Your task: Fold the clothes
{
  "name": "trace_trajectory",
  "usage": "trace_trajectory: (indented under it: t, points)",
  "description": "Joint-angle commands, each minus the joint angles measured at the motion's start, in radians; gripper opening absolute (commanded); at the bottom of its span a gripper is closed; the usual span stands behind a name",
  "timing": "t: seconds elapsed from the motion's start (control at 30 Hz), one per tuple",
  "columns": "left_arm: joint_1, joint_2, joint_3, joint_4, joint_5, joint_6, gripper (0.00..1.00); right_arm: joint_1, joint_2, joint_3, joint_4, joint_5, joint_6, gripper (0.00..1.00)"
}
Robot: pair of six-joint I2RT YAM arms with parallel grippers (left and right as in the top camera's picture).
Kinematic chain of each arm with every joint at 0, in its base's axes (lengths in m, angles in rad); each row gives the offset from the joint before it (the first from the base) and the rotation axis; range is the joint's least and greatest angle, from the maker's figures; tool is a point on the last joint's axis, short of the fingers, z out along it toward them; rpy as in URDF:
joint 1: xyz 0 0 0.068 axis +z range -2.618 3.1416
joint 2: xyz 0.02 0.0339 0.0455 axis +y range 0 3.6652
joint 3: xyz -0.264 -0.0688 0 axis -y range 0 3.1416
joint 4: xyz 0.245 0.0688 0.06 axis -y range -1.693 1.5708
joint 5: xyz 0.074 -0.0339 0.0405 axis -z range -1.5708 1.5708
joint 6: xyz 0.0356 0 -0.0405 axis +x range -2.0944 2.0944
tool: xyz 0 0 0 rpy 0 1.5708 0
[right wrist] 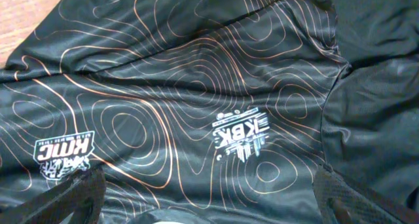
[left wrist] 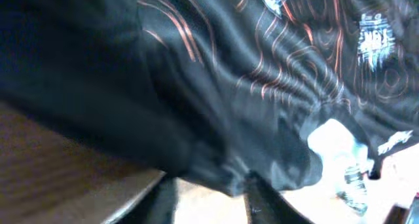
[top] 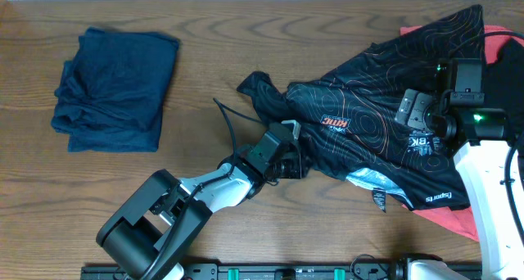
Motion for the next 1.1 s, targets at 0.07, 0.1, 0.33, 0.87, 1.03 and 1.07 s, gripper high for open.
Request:
trace_trajectory:
  t: [0.07,0.1,0.33,0.87,1.03,1.07]
  points:
    - [0.002,0.005,0.013,0.004,-0.171,0.006,0.15,-0.008,-0.016,0.012,-0.006,0.000,0.017,0.99]
    - [0.002,0.005,0.012,0.006,-0.195,0.006,0.15,-0.008,-0.016,0.012,-0.008,0.000,0.017,0.99]
    - [-0.010,0.006,0.013,0.006,-0.214,-0.037,0.40,-0.008,-0.016,0.012,-0.013,0.000,0.016,0.99]
    - [-0.055,0.050,0.012,0.024,-0.220,-0.098,0.27,-0.008,-0.016,0.012,-0.017,0.000,0.016,0.99]
    - [-0.040,0.042,0.013,0.011,-0.244,-0.029,0.06,-0.008,-0.016,0.012,-0.024,0.000,0.016,0.99]
    - [-0.027,0.027,0.013,-0.022,-0.245,-0.008,0.06,-0.008,-0.016,0.012,-0.027,0.001,0.016,0.99]
